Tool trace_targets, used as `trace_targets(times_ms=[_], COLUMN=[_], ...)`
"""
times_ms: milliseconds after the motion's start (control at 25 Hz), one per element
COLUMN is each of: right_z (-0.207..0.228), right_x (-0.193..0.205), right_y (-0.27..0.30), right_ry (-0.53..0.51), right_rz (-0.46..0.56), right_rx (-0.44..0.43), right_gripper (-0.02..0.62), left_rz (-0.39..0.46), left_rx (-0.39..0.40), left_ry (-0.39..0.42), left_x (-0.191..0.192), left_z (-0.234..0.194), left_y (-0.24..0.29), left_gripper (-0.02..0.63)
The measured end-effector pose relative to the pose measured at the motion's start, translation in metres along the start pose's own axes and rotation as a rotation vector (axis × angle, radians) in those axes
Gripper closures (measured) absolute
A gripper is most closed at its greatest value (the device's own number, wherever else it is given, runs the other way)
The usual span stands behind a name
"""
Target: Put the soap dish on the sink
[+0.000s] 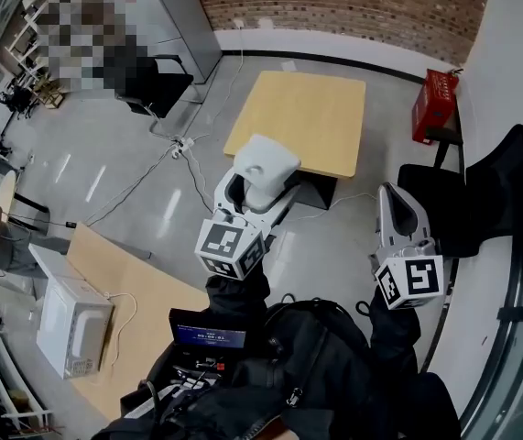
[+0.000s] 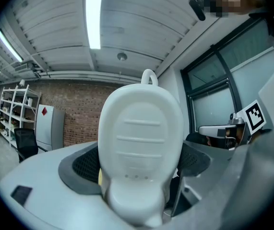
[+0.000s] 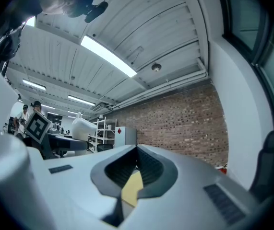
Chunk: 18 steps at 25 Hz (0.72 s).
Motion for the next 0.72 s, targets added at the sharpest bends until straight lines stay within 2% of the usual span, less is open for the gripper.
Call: trace_targets(times_ms=[440,720], right_z=[0.002,-0.003], right_x=[0.016,0.022], right_y=[0.007,0.027], right_ry=[0.005,0.002], right_rz=[-0.047,-0.066], right_rx=[-0.039,-0.047], right_gripper=[0.591,0.591], left_rz=[-0.019,-0.011], left_rx=[-0.015,-0.004], left_ry=[-0.043,-0.049], left_x=[0.016,0.018], left_z=[0.004,-0.014], left_y=[0.005,0.016], left_gripper=[0.137,0.137])
Point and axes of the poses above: the fingertips, and each gripper's own axes: y forward along the fingers, z to its right, x out of its underside, the point moved 8 cm from there along -y, backward along the fingers, and after that the axes turned 15 degrees about x, right-handed, at the moved point
